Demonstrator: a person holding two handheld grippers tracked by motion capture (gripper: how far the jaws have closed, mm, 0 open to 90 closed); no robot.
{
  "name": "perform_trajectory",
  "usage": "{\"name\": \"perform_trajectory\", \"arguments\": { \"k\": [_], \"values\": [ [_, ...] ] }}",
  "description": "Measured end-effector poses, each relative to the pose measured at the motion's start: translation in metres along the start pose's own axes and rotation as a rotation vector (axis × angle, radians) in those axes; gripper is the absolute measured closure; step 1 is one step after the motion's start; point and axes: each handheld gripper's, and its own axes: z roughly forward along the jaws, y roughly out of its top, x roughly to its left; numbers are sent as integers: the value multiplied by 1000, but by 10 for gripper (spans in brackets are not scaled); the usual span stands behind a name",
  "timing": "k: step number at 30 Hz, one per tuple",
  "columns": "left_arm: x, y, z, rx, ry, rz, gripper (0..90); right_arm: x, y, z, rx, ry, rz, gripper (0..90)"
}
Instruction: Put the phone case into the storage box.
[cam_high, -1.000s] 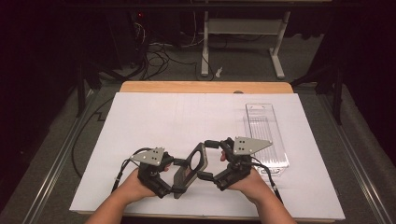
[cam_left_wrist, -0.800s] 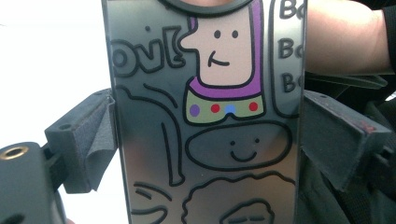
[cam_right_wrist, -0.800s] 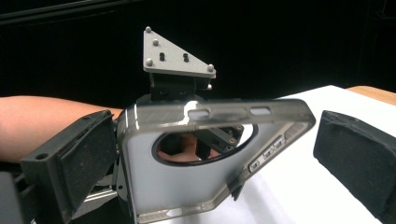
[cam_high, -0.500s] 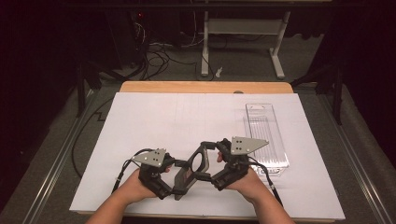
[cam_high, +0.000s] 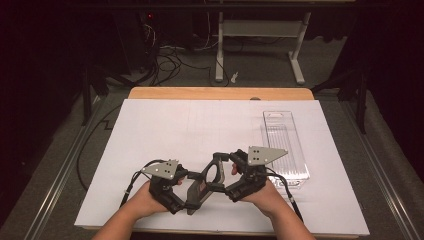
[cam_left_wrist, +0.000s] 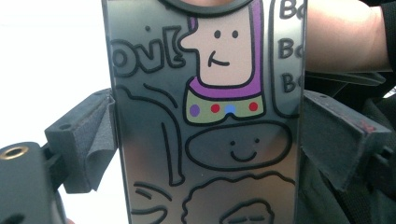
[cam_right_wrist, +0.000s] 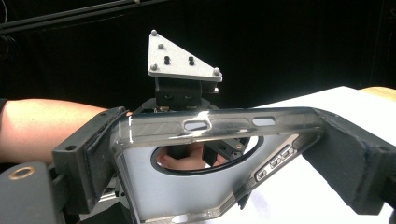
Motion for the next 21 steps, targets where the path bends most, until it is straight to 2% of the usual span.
{"name": "perform_trajectory", "arguments": {
  "k": [21],
  "values": [
    [-1,0,2,-3,-7,3,125,3,-1,1,-31,3,30,123]
  ]
}}
